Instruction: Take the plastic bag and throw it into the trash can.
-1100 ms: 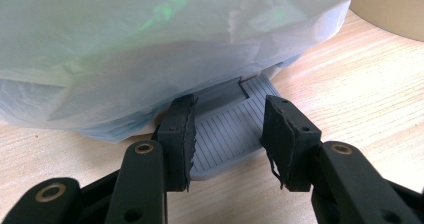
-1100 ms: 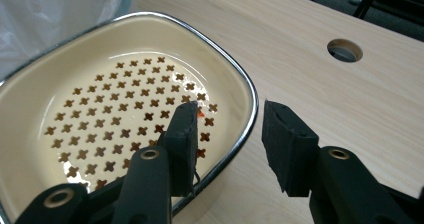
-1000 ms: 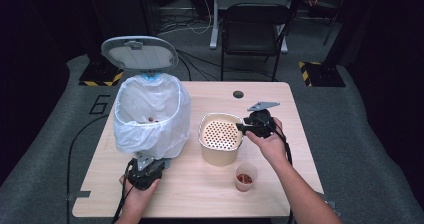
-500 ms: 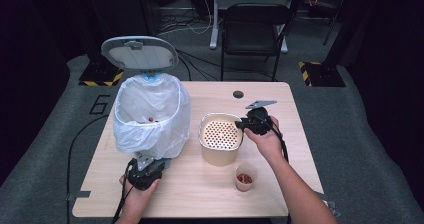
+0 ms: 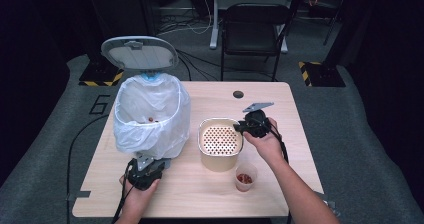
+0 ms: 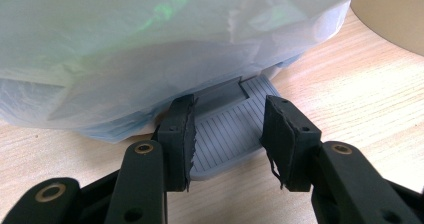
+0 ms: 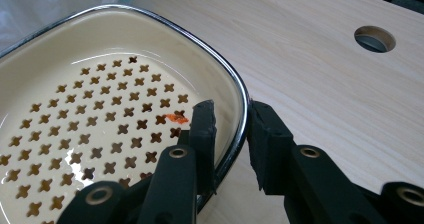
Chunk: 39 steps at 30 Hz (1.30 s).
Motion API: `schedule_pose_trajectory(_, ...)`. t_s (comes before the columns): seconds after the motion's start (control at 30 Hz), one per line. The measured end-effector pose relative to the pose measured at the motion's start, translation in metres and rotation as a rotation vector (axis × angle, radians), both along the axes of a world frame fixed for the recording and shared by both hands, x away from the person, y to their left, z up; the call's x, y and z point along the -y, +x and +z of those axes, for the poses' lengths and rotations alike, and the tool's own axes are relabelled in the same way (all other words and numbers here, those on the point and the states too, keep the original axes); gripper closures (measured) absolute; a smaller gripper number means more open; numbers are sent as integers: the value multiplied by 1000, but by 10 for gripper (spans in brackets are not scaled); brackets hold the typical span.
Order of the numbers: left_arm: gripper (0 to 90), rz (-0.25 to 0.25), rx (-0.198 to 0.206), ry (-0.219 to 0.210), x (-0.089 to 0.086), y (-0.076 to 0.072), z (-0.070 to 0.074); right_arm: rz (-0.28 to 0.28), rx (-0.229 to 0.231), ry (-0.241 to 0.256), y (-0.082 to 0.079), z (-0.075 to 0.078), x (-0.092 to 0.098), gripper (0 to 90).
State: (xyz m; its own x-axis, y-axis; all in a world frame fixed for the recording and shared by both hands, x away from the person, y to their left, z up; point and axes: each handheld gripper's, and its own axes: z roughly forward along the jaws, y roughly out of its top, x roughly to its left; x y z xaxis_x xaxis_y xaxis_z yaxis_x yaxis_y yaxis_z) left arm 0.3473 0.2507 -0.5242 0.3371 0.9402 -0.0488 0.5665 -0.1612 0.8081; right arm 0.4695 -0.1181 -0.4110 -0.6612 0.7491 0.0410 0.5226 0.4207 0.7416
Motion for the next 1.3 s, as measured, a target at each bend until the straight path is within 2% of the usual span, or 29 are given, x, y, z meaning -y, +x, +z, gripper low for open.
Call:
schedule_pose_trajectory(0.03,562,1,0,0,0,0,0,-3,-12,2,-2,0,0,738)
schedule_pose_trajectory(0.2,562,3,0,-1,0,0,0,9,-4,2,-7,0,1,731)
schedule_pose_trajectory(0.5,562,2,0,0,0,0,0,8,-22,9,-11,1,2,721)
schedule_pose_trajectory(0.6,562,3,1,-2,0,0,0,20,-12,18,-13,2,5,647)
schedule_pose_trajectory(0.67,562,2,0,0,0,0,0,9,1,25,-16,5,6,616)
schedule_pose_trajectory(0.87,562,1,-2,0,0,0,0,1,34,60,-31,18,16,519)
schedule_pose_trajectory(1.0,562,4,2,-4,0,0,0,5,62,74,-49,27,27,457)
schedule_pose_trajectory(1.07,562,5,3,-5,0,0,0,11,69,72,-51,27,29,445)
schedule_pose_trajectory(1.1,562,6,3,-4,0,0,0,22,77,79,-59,28,33,431)
schedule_pose_trajectory(1.23,563,5,1,-5,0,0,0,28,90,87,-69,26,38,406)
schedule_pose_trajectory(1.3,563,3,1,-3,0,0,0,30,93,96,-81,22,44,381)
